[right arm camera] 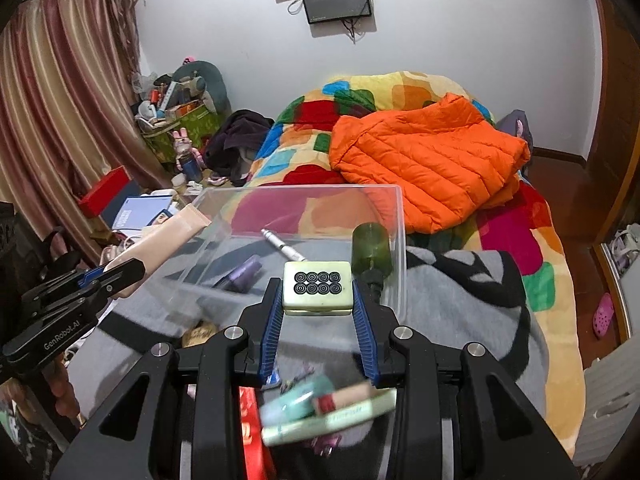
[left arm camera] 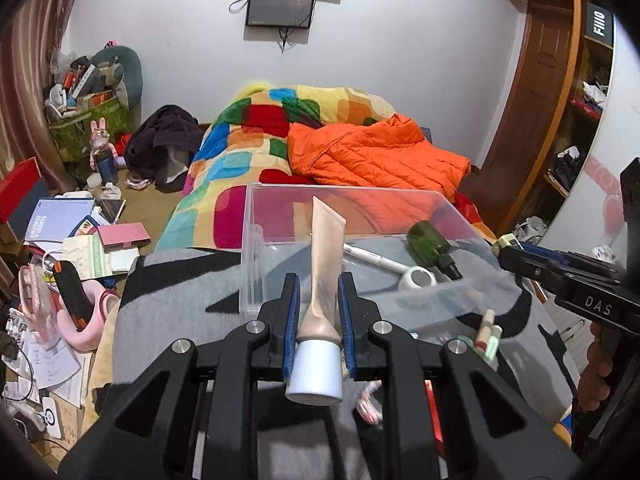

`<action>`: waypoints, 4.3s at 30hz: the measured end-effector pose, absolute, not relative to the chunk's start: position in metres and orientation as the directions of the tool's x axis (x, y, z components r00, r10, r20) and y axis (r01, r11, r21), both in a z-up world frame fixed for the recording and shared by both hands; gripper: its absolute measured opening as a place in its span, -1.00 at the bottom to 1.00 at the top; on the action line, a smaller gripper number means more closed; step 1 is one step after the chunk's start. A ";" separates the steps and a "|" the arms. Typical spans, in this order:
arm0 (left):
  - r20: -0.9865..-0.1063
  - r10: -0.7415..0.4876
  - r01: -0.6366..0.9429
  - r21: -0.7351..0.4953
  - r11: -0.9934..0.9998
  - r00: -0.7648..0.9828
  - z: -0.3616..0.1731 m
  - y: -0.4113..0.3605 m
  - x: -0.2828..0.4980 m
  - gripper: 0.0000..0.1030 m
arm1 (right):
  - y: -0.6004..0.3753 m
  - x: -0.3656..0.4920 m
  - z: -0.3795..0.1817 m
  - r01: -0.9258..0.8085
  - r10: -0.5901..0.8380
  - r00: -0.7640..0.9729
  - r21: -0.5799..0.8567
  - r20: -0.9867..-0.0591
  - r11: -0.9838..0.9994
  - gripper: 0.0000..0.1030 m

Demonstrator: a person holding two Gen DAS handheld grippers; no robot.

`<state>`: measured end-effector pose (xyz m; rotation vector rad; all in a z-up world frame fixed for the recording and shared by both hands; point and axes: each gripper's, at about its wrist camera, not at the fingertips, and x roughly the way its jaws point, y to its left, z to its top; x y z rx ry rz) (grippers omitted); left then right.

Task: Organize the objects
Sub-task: 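Lower the beige tube and tile block into the clear box and open both tools, then grasp the red tea bag with the right tool while the left tool grasps the braided rope bracelet, then carry the tea bag and bracelet into the clear box and open both tools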

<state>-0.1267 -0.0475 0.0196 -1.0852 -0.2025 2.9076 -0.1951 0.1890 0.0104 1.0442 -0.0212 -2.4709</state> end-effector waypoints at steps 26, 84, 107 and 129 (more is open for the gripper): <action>-0.748 0.062 -0.030 -0.055 -0.998 -0.661 -0.010 -0.039 -0.198 -0.64 | 0.160 -0.257 -0.033 0.380 -0.314 -0.503 0.120 -0.805 -0.917 -0.38; -0.739 0.203 -0.110 -0.174 -0.979 -0.643 -0.033 -0.017 -0.076 -0.90 | 0.166 -0.086 -0.052 0.547 -0.443 -0.429 0.163 -0.787 -0.821 0.03; -0.610 0.177 -0.110 -0.147 -0.983 -0.772 0.038 -0.026 -0.059 -0.91 | 0.199 -0.106 0.001 0.469 -0.447 -0.578 0.171 -0.682 -0.867 0.03; -0.566 0.136 -0.050 -0.165 -0.985 -0.813 0.065 -0.039 -0.127 -0.91 | 0.192 -0.179 0.036 0.413 -0.417 -0.668 0.159 -0.616 -0.897 0.03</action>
